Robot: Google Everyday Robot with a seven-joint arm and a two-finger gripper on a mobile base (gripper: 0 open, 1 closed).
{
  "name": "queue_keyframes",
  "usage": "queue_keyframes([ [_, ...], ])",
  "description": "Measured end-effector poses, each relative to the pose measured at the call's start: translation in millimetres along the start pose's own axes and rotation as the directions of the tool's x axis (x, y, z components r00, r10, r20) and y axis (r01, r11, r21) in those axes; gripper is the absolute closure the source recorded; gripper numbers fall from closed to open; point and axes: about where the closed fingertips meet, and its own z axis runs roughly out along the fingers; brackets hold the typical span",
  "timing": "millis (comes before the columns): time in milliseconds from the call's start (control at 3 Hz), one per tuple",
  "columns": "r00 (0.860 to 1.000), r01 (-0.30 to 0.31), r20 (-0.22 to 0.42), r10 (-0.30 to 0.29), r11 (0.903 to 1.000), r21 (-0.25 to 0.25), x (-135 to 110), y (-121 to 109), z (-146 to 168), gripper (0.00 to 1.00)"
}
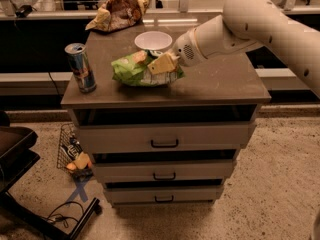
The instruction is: Move green rice chip bag near redbull can
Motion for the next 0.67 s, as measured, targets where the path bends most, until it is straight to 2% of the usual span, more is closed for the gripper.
queue_keyframes([
  [667,1.0,0.002,-0.003,-0.002,1.0,-0.008,-0.6,2.7,4.4,0.15],
])
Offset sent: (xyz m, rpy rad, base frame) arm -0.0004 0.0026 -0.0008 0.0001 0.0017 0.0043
